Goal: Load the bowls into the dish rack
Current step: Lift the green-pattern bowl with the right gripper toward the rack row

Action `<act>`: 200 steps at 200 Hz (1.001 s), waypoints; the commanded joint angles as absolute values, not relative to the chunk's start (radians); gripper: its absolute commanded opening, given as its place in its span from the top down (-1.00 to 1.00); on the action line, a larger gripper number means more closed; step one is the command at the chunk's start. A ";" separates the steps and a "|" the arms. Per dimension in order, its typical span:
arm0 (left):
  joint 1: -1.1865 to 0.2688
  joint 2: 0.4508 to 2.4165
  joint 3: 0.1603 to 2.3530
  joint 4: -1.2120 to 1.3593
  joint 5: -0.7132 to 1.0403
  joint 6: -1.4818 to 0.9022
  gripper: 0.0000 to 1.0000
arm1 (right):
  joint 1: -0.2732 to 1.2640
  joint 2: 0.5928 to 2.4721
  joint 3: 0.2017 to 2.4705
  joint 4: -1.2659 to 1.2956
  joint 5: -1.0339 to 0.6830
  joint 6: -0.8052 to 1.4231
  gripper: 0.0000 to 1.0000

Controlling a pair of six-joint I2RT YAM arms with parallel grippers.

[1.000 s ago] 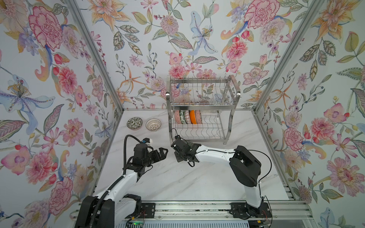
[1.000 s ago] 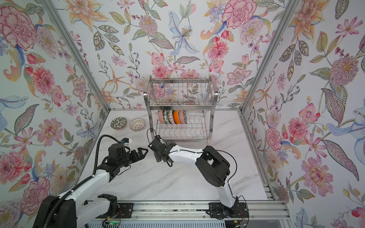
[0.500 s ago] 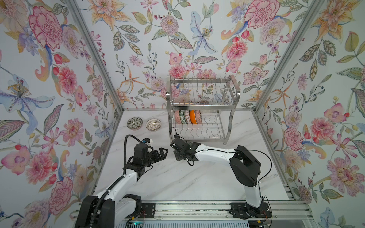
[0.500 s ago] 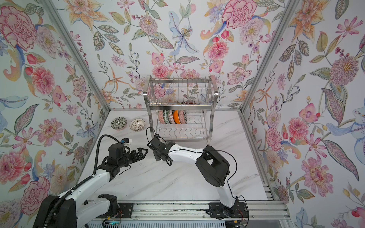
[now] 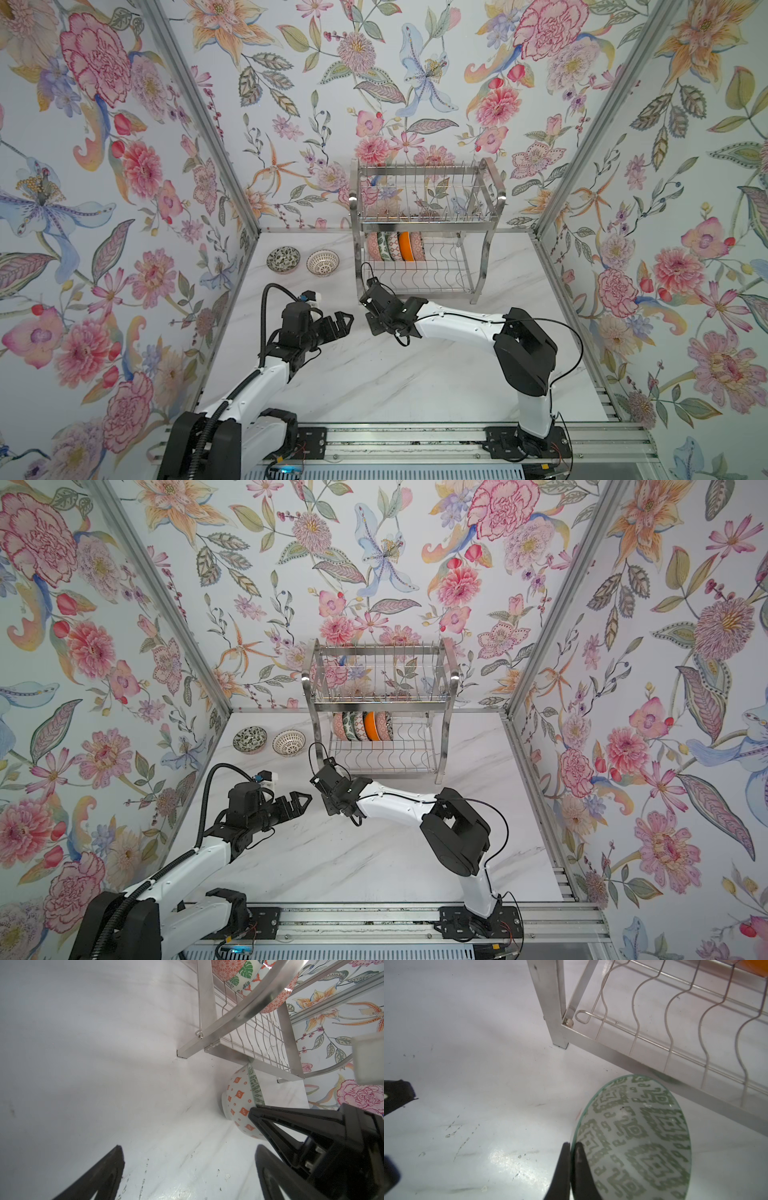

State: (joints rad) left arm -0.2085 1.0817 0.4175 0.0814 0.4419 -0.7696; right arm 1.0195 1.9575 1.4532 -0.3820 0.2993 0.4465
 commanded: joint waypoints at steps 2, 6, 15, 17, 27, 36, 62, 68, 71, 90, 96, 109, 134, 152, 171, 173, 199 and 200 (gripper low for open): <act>-0.201 1.072 0.447 0.062 0.453 -0.744 -0.98 | 1.012 1.893 1.458 -0.399 0.271 0.455 1.00; -0.201 1.072 0.448 0.060 0.454 -0.743 -0.98 | 1.010 1.889 1.455 -0.398 0.267 0.453 1.00; -0.202 1.071 0.453 0.059 0.457 -0.740 -0.98 | 1.007 1.873 1.446 -0.389 0.257 0.452 1.00; -0.202 1.070 0.454 0.058 0.457 -0.738 -0.98 | 1.006 1.870 1.443 -0.388 0.255 0.451 1.00; -0.203 1.071 0.461 0.058 0.459 -0.735 -0.98 | 1.001 1.848 1.428 -0.375 0.245 0.451 1.00; -0.208 1.068 0.467 0.056 0.460 -0.732 -0.98 | 0.995 1.826 1.411 -0.358 0.236 0.452 1.00; -0.231 1.065 0.484 0.055 0.448 -0.726 -0.99 | 0.971 1.755 1.349 -0.295 0.187 0.448 1.00; -0.237 1.067 0.488 0.054 0.444 -0.726 -0.98 | 0.965 1.739 1.334 -0.280 0.171 0.445 1.00; -0.241 1.067 0.491 0.054 0.442 -0.724 -0.98 | 0.960 1.731 1.325 -0.271 0.161 0.444 1.00; -0.273 1.075 0.509 0.054 0.423 -0.719 -0.98 | 0.944 1.674 1.284 -0.225 0.133 0.436 1.00; -0.283 1.080 0.516 0.053 0.419 -0.715 -0.98 | 0.939 1.657 1.274 -0.215 0.127 0.432 1.00; -0.316 1.088 0.535 0.051 0.402 -0.701 -0.99 | 0.925 1.626 1.251 -0.199 0.108 0.423 1.00; -0.384 1.110 0.575 0.048 0.354 -0.678 -0.98 | 0.896 1.566 1.209 -0.172 0.094 0.416 1.00; -0.428 1.132 0.609 0.048 0.324 -0.665 -0.98 | 0.869 1.525 1.181 -0.157 0.090 0.414 1.00; -0.469 1.160 0.648 0.052 0.287 -0.647 -0.98 | 0.830 1.490 1.150 -0.140 0.072 0.408 1.00; -0.473 1.163 0.652 0.054 0.285 -0.645 -0.98 | 0.825 1.486 1.147 -0.139 0.070 0.407 1.00; -0.529 1.206 0.709 0.067 0.238 -0.609 -0.99 | 0.750 1.445 1.110 -0.114 0.036 0.413 1.00; -0.531 1.208 0.711 0.068 0.237 -0.607 -0.98 | 0.745 1.443 1.108 -0.112 0.033 0.413 1.00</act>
State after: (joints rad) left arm -0.4877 1.1732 0.6456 0.0578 0.3069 -0.6662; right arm 0.8043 1.5036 1.1366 -0.1902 0.0666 0.4259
